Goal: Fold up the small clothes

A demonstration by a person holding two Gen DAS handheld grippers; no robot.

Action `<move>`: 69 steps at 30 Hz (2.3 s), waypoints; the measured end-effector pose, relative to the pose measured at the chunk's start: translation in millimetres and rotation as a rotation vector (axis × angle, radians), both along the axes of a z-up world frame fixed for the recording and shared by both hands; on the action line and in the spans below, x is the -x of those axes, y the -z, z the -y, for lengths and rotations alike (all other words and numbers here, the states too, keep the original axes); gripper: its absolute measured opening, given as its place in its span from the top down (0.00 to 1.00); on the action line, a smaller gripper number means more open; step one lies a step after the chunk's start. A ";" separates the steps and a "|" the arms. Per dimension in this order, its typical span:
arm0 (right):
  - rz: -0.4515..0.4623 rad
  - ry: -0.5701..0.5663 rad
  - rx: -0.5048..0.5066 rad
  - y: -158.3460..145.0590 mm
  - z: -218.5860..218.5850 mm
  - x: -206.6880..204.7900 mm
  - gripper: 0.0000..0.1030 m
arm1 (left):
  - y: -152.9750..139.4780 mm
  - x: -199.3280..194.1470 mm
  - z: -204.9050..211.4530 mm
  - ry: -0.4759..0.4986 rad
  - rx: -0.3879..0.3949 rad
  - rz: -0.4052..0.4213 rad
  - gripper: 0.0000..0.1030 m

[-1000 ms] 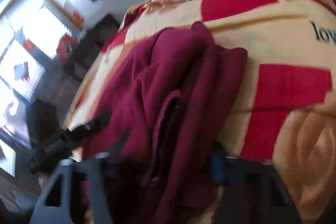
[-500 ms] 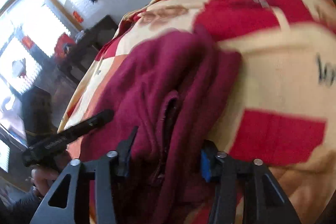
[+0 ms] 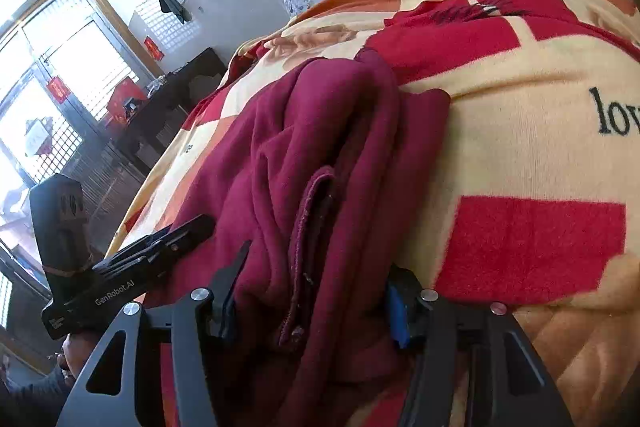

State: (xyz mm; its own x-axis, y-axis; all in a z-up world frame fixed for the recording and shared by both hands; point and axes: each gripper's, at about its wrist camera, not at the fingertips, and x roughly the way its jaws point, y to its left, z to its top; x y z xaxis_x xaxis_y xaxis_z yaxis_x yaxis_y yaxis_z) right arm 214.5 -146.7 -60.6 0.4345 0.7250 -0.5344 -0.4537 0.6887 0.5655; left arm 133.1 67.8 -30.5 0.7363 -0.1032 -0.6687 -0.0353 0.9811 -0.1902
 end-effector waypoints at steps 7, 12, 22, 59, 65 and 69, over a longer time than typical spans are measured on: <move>-0.001 -0.002 -0.004 -0.5 -2.5 -5.1 0.41 | 0.1 -0.6 -1.6 0.002 0.016 -0.002 0.40; -0.002 -0.003 -0.005 -0.7 -3.9 -5.5 0.41 | 0.3 -0.4 -1.9 0.002 0.016 -0.002 0.40; 0.031 0.012 0.048 -4.5 -7.8 0.5 0.38 | 1.6 -1.0 -6.0 -0.007 0.031 -0.009 0.36; 0.107 0.142 0.301 -49.3 -19.0 19.4 0.20 | -20.1 4.2 -25.7 0.023 0.128 -0.073 0.20; 0.155 0.163 0.392 -71.0 -17.8 54.9 0.18 | -16.6 41.7 -14.5 0.134 0.138 -0.086 0.19; 0.157 0.168 0.418 -68.0 -16.6 73.6 0.17 | 1.5 53.1 -9.8 0.162 0.174 -0.099 0.19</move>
